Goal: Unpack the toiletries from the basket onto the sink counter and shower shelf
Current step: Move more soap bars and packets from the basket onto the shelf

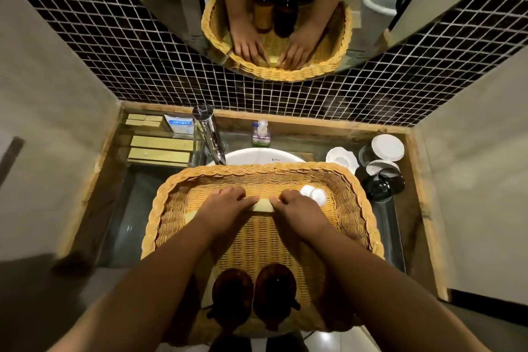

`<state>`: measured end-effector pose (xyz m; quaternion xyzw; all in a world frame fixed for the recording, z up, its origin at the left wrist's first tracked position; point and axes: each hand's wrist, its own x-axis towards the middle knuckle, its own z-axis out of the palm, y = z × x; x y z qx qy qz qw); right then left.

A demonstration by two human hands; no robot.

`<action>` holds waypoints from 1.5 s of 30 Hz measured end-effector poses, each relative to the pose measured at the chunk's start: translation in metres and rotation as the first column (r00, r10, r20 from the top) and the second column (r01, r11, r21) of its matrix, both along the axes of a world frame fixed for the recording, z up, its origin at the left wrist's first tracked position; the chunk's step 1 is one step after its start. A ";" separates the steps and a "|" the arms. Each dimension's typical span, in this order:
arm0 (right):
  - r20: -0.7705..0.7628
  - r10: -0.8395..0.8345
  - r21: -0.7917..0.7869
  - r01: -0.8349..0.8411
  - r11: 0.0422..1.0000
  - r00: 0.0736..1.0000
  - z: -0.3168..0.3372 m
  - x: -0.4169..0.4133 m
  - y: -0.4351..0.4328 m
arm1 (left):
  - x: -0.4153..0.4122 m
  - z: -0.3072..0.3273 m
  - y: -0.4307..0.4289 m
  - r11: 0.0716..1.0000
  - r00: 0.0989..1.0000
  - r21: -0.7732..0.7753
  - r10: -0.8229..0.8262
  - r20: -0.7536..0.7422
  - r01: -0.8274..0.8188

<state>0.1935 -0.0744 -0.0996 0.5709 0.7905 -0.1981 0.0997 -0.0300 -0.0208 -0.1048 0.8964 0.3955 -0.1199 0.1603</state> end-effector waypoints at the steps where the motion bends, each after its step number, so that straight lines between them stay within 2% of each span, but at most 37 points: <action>1: 0.019 0.023 0.020 -0.024 1.000 1.000 -0.002 0.000 0.002 | 0.001 -0.001 -0.001 1.000 1.000 0.005 0.020 0.004 -0.020; 5: 0.045 0.056 0.086 -0.059 0.995 0.997 -0.012 -0.003 0.002 | 0.005 -0.006 -0.006 0.999 0.998 -0.003 0.053 -0.045 -0.053; 13: -0.047 -0.038 0.111 0.043 0.993 0.998 -0.014 -0.004 0.009 | 0.010 -0.008 -0.001 0.987 0.988 0.060 0.151 -0.020 -0.149; 19: -0.149 -0.212 0.088 0.227 0.970 0.966 -0.020 -0.010 0.015 | 0.001 -0.008 -0.001 0.994 0.995 0.038 0.100 -0.014 -0.100; 26: -0.165 -0.100 0.159 0.126 0.979 0.981 -0.021 -0.010 0.007 | -0.004 -0.005 -0.009 0.980 0.980 0.025 0.195 0.030 -0.196; 31: -0.046 -0.092 0.176 0.099 0.979 0.995 -0.026 -0.005 0.000 | -0.007 -0.012 -0.009 0.962 0.963 0.058 0.265 0.038 -0.267; 34: -0.028 -0.135 0.168 0.138 0.976 0.990 -0.027 -0.005 0.000 | -0.007 -0.017 -0.011 0.964 0.967 0.076 0.253 0.017 -0.253; 45: 0.090 -0.075 0.141 0.062 0.988 0.993 -0.019 -0.011 0.007 | 0.015 -0.005 -0.011 0.975 0.980 0.108 0.200 -0.022 -0.196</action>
